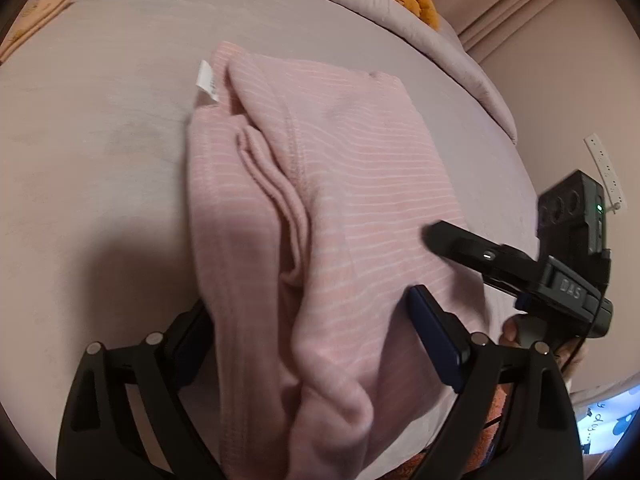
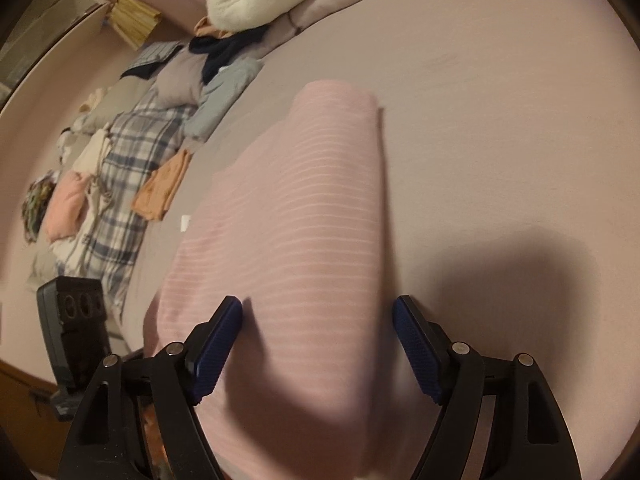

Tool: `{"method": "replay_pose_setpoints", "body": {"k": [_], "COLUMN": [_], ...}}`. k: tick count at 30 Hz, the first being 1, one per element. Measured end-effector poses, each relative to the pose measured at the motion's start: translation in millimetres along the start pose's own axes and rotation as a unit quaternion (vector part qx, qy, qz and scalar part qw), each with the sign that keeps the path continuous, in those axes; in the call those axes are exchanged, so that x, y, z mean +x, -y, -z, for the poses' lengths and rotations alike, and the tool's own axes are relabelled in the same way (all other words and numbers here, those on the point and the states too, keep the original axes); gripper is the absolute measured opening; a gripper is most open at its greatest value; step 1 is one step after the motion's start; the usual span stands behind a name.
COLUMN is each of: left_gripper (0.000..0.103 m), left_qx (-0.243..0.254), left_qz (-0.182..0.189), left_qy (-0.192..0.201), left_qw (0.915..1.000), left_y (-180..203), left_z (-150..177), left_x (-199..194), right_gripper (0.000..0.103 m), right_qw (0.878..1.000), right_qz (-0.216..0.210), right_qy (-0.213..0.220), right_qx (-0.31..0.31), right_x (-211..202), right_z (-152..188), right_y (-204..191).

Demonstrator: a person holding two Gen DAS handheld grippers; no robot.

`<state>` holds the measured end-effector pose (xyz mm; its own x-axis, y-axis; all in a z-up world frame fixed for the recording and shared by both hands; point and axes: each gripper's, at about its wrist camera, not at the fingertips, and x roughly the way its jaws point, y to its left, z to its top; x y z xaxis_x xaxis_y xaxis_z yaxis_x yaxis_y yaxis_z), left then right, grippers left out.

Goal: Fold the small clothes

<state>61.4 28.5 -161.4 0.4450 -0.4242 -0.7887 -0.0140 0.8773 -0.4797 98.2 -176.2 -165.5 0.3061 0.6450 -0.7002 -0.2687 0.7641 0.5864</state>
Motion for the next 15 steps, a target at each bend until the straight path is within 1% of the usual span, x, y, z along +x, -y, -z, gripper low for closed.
{"method": "replay_pose_setpoints", "body": {"k": [4, 7, 8, 9, 10, 11, 12, 13, 15], "left_gripper": [0.090, 0.082, 0.075, 0.066, 0.062, 0.056, 0.050, 0.048, 0.044], "left_qx": [0.005, 0.002, 0.004, 0.007, 0.008, 0.006, 0.004, 0.004, 0.005], "left_qz": [0.012, 0.014, 0.011, 0.010, 0.009, 0.006, 0.001, -0.001, -0.009], "left_qy": [-0.002, -0.002, -0.002, -0.001, -0.002, 0.000, 0.004, 0.007, 0.014], "left_qw": [0.9999, 0.9999, 0.9999, 0.9999, 0.9999, 1.0000, 1.0000, 1.0000, 0.9999], "left_y": [2.9, 3.7, 4.6, 6.5, 7.0, 7.8, 8.3, 8.6, 13.4], "left_z": [-2.7, -4.8, -5.1, -5.3, -6.5, -6.8, -7.1, -6.4, -6.8], "left_x": [6.6, 11.1, 12.5, 14.0, 15.2, 15.4, 14.5, 11.7, 8.7], "right_gripper": [0.078, 0.077, 0.075, 0.071, 0.064, 0.060, 0.049, 0.040, 0.036], "right_qw": [1.000, 0.999, 0.999, 0.999, 0.998, 0.998, 0.998, 0.999, 0.999], "right_qz": [-0.029, -0.039, -0.039, -0.038, -0.036, -0.030, -0.027, -0.023, -0.027], "right_qy": [-0.008, -0.015, -0.016, -0.017, -0.019, -0.021, -0.021, -0.020, -0.016], "right_qx": [-0.008, -0.020, -0.028, -0.032, -0.038, -0.043, -0.044, -0.041, -0.034], "right_x": [10.9, 18.1, 19.6, 20.8, 22.4, 23.1, 22.8, 22.4, 19.0], "right_z": [-5.7, -8.1, -8.6, -8.9, -8.8, -8.7, -9.2, -9.3, -8.8], "right_y": [-1.0, -6.0, -7.9, -8.9, -10.6, -11.8, -10.1, -9.7, -8.9]}}
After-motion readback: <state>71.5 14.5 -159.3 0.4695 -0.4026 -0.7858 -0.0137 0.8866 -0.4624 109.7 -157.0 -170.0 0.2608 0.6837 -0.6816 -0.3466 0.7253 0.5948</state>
